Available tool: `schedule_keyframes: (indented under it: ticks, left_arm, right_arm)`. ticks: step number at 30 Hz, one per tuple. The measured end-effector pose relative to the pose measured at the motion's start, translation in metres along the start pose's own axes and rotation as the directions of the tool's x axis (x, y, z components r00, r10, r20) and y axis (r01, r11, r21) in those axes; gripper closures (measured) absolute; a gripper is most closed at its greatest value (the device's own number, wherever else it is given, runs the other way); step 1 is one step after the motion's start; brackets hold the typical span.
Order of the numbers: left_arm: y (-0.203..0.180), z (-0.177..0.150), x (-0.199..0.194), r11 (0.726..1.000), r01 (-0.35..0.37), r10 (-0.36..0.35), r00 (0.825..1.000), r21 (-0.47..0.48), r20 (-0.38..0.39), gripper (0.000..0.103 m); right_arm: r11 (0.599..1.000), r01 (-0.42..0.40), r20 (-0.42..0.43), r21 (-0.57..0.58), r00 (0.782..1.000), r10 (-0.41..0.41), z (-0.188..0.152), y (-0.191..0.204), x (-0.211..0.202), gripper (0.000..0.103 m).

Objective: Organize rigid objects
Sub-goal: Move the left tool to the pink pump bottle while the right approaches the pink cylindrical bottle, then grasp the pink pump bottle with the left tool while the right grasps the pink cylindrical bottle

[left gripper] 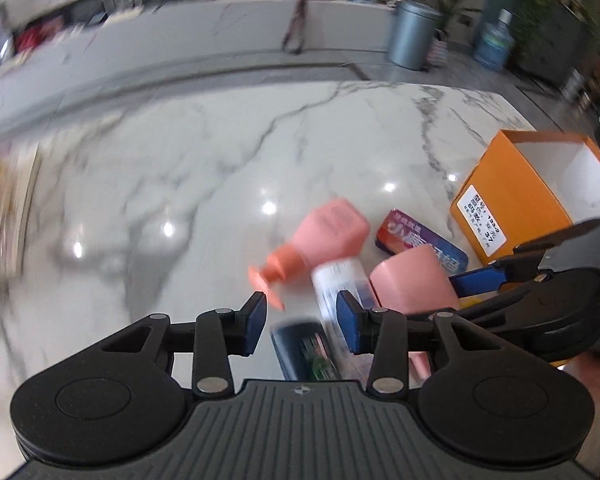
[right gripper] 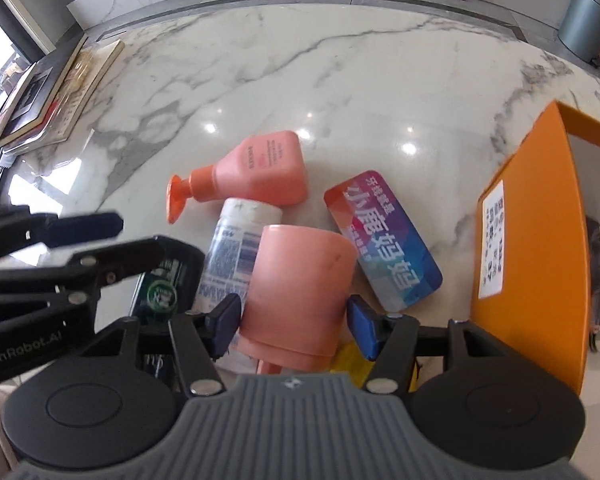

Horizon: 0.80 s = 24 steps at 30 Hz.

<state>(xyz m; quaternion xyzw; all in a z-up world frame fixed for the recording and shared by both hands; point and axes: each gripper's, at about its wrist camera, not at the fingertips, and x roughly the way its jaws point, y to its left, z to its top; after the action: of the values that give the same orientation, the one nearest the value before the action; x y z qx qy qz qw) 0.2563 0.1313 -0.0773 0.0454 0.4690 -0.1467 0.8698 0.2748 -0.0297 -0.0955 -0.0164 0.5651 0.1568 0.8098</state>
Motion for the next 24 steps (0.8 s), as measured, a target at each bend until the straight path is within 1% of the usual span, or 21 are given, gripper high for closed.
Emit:
schedule_keyframes:
  ticks: [1, 4, 6, 7, 9, 11, 13, 15, 16, 19, 21, 22, 24]
  left_arm:
    - [0.0, 0.005, 0.003, 0.999, 0.001, -0.001, 1.0, 0.036, 0.002, 0.053]
    - [0.0, 0.017, 0.017, 0.992, 0.041, -0.042, 0.999, 0.122, 0.002, 0.048]
    - [-0.003, 0.025, 0.027, 0.982, 0.073, -0.072, 0.997, 0.173, -0.01, 0.044]
    - [-0.006, 0.029, 0.033, 0.977, 0.082, -0.08, 0.997, 0.196, -0.021, 0.04]
    - [-0.011, 0.035, 0.045, 0.966, 0.104, -0.095, 0.994, 0.238, -0.048, 0.038]
    - [-0.016, 0.04, 0.055, 0.951, 0.113, -0.096, 0.993, 0.287, -0.072, 0.035]
    - [-0.019, 0.043, 0.065, 0.936, 0.123, -0.095, 0.99, 0.33, -0.1, 0.034]
    - [-0.02, 0.045, 0.074, 0.922, 0.14, -0.1, 0.987, 0.36, -0.127, 0.034]
    - [-0.02, 0.047, 0.077, 0.92, 0.141, -0.099, 0.986, 0.366, -0.132, 0.033]
    - [-0.02, 0.05, 0.086, 0.91, 0.179, -0.125, 0.979, 0.373, -0.163, 0.034]
    - [-0.02, 0.052, 0.092, 0.911, 0.185, -0.123, 0.975, 0.367, -0.185, 0.04]
    - [-0.02, 0.052, 0.095, 0.912, 0.188, -0.122, 0.973, 0.365, -0.195, 0.046]
    - [-0.02, 0.052, 0.098, 0.916, 0.183, -0.115, 0.973, 0.356, -0.202, 0.05]
  right_arm:
    - [1.0, 0.001, 0.002, -0.001, 1.0, -0.001, 0.002, -0.001, 0.0, 0.044]
    - [1.0, 0.006, 0.013, 0.004, 1.0, -0.006, 0.009, -0.007, -0.003, 0.044]
    - [1.0, 0.012, 0.009, 0.005, 1.0, -0.012, 0.013, -0.01, -0.003, 0.044]
    - [1.0, 0.013, 0.005, 0.003, 1.0, -0.013, 0.015, -0.012, -0.002, 0.044]
    - [1.0, 0.014, -0.005, 0.002, 1.0, -0.014, 0.017, -0.014, 0.0, 0.044]
    - [1.0, 0.011, -0.009, 0.006, 1.0, -0.011, 0.019, -0.017, 0.001, 0.044]
    - [1.0, 0.008, -0.012, 0.006, 1.0, -0.008, 0.02, -0.02, 0.002, 0.044]
    - [1.0, 0.002, -0.01, -0.002, 1.0, -0.002, 0.021, -0.02, 0.002, 0.044]
    - [1.0, -0.001, -0.008, -0.009, 1.0, 0.001, 0.021, -0.021, 0.001, 0.044]
    - [1.0, -0.003, -0.002, -0.008, 1.0, 0.003, 0.024, -0.024, 0.001, 0.044]
    - [1.0, -0.007, -0.003, -0.004, 1.0, 0.007, 0.026, -0.026, 0.003, 0.044]
    - [1.0, -0.007, -0.003, -0.003, 1.0, 0.007, 0.026, -0.026, 0.004, 0.044]
    - [1.0, -0.006, -0.007, -0.001, 1.0, 0.006, 0.027, -0.027, 0.005, 0.044]
